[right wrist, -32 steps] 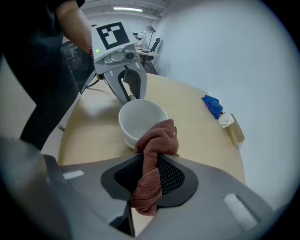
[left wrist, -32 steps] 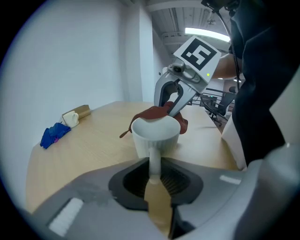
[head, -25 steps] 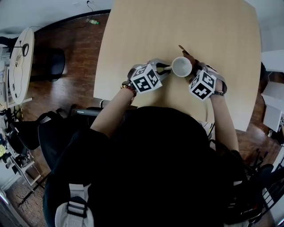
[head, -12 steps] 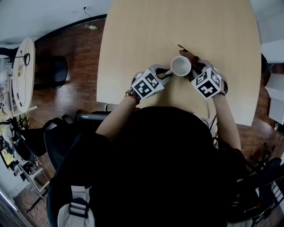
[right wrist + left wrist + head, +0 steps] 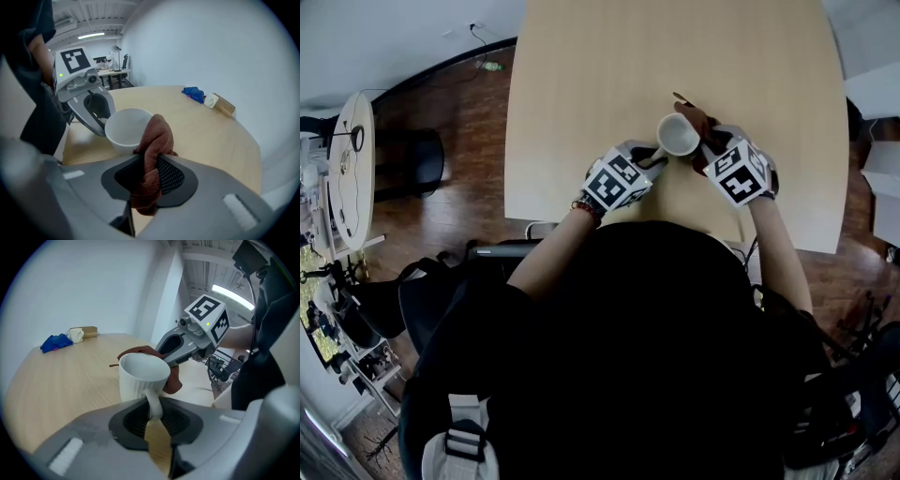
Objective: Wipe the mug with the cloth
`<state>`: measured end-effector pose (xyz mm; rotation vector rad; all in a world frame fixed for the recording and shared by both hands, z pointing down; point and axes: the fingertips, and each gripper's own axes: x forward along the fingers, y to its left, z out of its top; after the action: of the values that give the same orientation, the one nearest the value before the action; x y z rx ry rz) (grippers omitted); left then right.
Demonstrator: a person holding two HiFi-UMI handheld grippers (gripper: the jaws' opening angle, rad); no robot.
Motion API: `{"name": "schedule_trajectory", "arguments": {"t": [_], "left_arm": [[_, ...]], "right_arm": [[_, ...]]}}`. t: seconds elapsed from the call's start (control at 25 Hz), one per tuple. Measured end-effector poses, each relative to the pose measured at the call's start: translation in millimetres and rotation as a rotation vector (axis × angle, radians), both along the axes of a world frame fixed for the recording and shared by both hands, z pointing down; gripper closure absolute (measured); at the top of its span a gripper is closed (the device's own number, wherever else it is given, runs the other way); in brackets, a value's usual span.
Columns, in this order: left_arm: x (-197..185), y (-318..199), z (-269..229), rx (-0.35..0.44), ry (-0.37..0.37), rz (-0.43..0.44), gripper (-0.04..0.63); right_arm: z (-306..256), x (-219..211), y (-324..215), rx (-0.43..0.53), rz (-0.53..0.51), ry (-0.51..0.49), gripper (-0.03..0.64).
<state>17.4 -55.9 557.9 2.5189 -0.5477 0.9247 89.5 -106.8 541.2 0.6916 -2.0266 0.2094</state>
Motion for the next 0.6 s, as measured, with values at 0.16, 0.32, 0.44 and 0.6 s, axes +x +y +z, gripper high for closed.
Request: {"name": "schedule_trajectory", "arguments": {"t": [0.16,0.32,0.44,0.6], "left_arm": [[3,3,0,-0.028,0.017,-0.023,0.528],[9,9,-1,-0.072,0.045,-0.033,0.526],[12,10,-2,-0.104,0.072,-0.047,0.525],[14,13,-1,-0.133,0.093,-0.056,0.523]], "right_arm": [[26,-4,0,-0.027,-0.024,0.065,0.534],[45,-4,1,-0.039,-0.027,0.123,0.534],[41,-5,-1,-0.046,-0.002,0.094,0.534],[22,-4,5,-0.08,0.075,0.034,0.534]]}}
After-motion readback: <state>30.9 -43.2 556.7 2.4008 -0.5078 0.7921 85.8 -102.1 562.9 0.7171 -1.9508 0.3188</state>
